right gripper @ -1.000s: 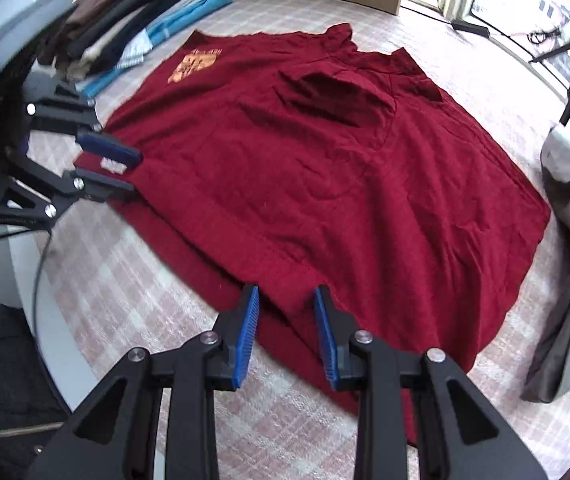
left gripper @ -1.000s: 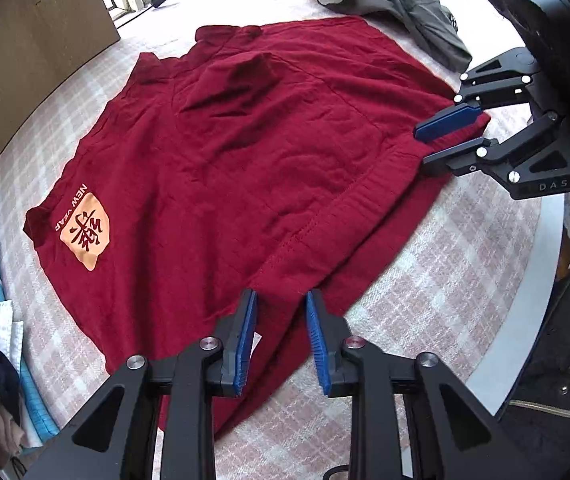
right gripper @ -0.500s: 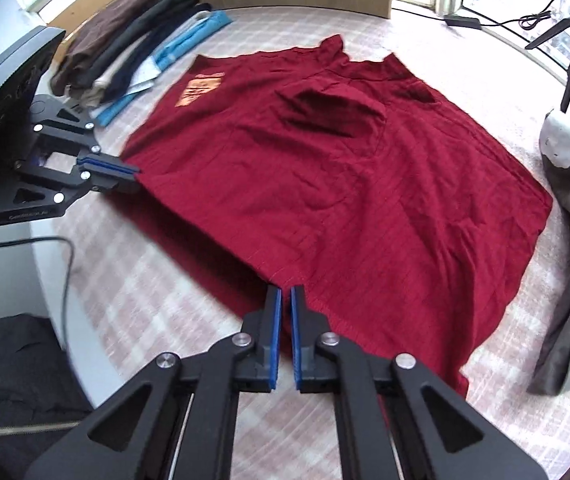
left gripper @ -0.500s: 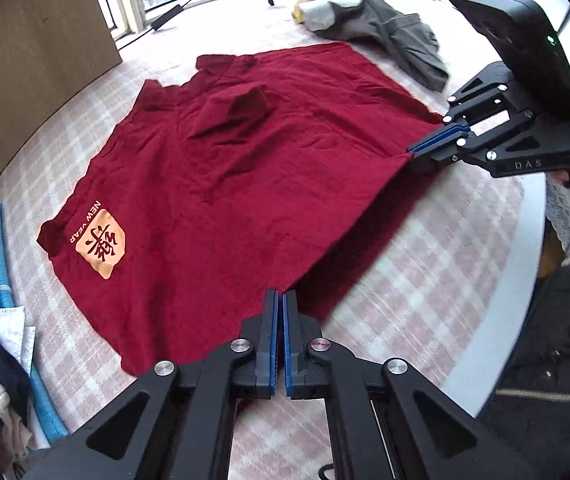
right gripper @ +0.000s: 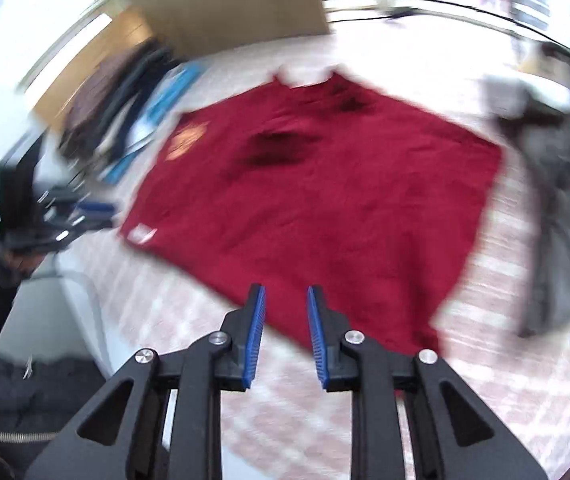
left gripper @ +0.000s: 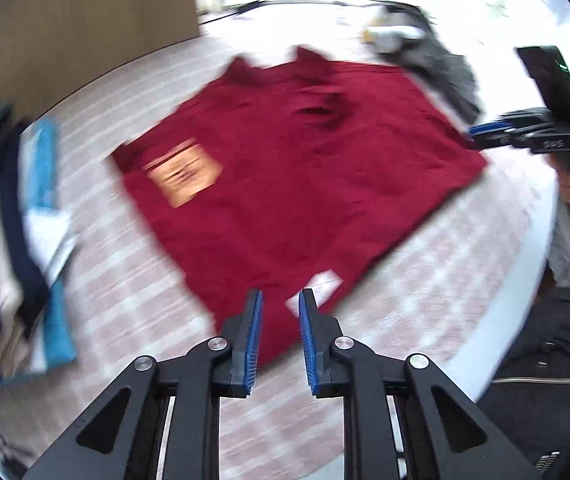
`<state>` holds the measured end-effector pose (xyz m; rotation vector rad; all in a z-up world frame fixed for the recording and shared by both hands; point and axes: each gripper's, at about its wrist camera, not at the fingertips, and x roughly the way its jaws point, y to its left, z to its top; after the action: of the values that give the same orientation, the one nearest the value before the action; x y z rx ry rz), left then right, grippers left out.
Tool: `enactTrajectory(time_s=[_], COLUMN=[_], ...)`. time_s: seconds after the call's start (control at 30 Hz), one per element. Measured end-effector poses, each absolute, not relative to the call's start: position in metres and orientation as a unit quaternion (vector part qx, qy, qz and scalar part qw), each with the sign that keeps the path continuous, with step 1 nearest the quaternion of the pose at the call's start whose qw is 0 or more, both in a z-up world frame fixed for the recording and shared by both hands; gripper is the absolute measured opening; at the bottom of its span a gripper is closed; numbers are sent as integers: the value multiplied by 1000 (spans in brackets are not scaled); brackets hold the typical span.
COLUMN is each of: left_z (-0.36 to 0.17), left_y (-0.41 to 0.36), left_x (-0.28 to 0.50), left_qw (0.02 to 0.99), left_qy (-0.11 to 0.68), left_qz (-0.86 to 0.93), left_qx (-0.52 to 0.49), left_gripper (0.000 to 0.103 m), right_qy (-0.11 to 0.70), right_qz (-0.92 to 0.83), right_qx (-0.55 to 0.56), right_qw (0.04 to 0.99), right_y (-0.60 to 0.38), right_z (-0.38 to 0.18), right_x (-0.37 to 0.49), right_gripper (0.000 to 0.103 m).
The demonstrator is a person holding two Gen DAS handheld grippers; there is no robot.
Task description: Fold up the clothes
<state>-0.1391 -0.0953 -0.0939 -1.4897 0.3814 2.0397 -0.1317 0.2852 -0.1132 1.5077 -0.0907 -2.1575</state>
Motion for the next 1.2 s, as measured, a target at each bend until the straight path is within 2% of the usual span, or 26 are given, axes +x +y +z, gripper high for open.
enactTrajectory(time_s=[0.13, 0.2, 0.23, 0.27, 0.5, 0.6, 0.73, 0.97, 1.07, 1.2], left_z=[-117, -120, -119, -116, -84, -60, -44, -60, -65, -69], left_y=[-111, -115, -118, -122, -121, -80, 9, 154, 178, 186], left_x=[-146, -146, -146, -146, -143, -141, -129, -90, -77, -82], left_qw=[253, 232, 224, 215, 195, 246, 340, 455, 442, 423], left_qy=[130, 145, 148, 149, 143, 155, 152, 153, 175, 144], left_qz=[756, 758, 760, 762, 780, 783, 771, 726, 728, 731], left_qx=[-589, -592, -592, -593, -577, -550, -517, -492, -494, -515], left_gripper=[17, 25, 25, 24, 22, 22, 23, 25, 26, 29], right_qy=[-48, -25, -11, 2, -83, -126, -125, -107, -69, -59], right_qz=[-783, -786, -788, -789, -813, -816, -822, -807, -806, -807], right_qx=[579, 588, 592, 595, 565, 554, 541, 559, 568, 567], right_qw=[223, 188, 170, 151, 114, 109, 128, 158, 152, 157], right_y=[294, 297, 299, 301, 345, 363, 366, 365, 362, 361], right_z=[-136, -140, -142, -144, -114, -108, -101, -126, -140, -151], right_x=[-140, -140, -140, -140, -132, -137, -162, -227, -250, -272], right_gripper=[22, 22, 15, 15, 17, 23, 35, 36, 36, 37])
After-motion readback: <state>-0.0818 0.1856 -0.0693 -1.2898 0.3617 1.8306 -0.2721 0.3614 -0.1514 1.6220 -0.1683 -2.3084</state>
